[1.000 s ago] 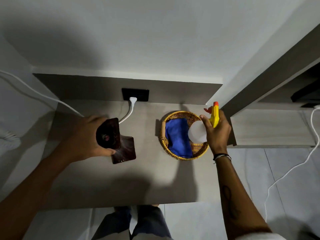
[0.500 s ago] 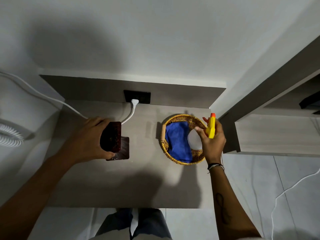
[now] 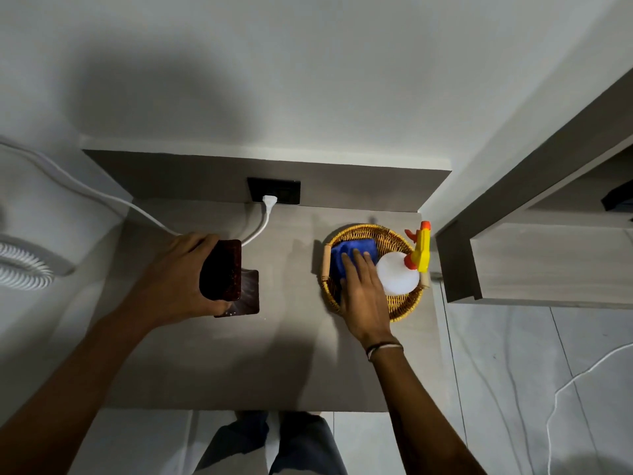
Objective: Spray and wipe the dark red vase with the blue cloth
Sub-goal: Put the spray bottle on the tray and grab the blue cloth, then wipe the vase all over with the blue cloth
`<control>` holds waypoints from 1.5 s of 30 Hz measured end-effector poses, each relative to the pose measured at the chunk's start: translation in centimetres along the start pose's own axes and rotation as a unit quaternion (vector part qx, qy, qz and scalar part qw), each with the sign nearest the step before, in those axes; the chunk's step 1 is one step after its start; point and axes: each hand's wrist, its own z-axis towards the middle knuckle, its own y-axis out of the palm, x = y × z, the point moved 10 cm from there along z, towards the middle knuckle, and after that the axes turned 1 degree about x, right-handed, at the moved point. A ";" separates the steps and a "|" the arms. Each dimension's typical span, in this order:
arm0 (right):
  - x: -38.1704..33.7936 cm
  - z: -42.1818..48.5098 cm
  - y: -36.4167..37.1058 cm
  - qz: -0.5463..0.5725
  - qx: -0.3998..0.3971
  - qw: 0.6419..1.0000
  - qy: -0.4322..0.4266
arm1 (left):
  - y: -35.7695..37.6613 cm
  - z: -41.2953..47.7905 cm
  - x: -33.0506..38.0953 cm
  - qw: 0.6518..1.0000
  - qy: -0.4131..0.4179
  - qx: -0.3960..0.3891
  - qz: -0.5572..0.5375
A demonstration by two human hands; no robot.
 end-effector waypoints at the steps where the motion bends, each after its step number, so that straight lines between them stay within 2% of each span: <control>1: 0.4 1.1 1.2 -0.026 -0.046 0.999 0.000 | 0.0 0.0 0.0 1.000 0.002 0.003 -0.001; 4: 1.6 2.9 3.8 -0.088 -0.124 0.988 -0.007 | 0.1 -0.1 -0.1 1.000 0.011 0.010 0.004; 7: 2.0 3.2 5.5 -0.119 -0.156 0.981 0.004 | 0.1 -0.1 -0.2 0.999 0.027 0.016 0.012; 24: 2.9 3.9 6.7 -0.169 -0.118 0.978 0.040 | 0.1 -0.3 -0.1 0.998 0.050 0.022 -0.014; 26: 2.7 3.9 5.5 -0.121 -0.090 0.987 0.058 | -0.1 -0.4 -0.2 0.998 0.047 0.027 -0.025; 29: 1.8 3.8 1.8 -0.018 0.014 0.997 0.075 | -0.5 -0.5 -1.0 0.997 0.039 0.037 -0.064; 33: -0.2 1.7 -3.6 0.059 0.151 0.984 0.077 | -1.1 -1.6 -3.3 0.981 0.034 0.083 -0.172; 36: -3.0 -1.7 -6.3 0.141 0.241 0.957 0.084 | -0.4 -2.6 -5.0 0.963 0.061 0.086 -0.247; 38: -4.9 -3.9 -6.5 0.209 0.273 0.934 0.093 | 0.6 -3.2 -5.9 0.952 0.080 0.079 -0.283; 41: -6.5 -7.0 -4.9 0.291 0.286 0.901 0.148 | 2.0 -3.9 -7.1 0.939 0.084 0.085 -0.322; 45: -7.0 -10.4 -1.0 0.416 0.285 0.829 0.244 | 2.2 -4.2 -8.8 0.930 0.100 0.100 -0.340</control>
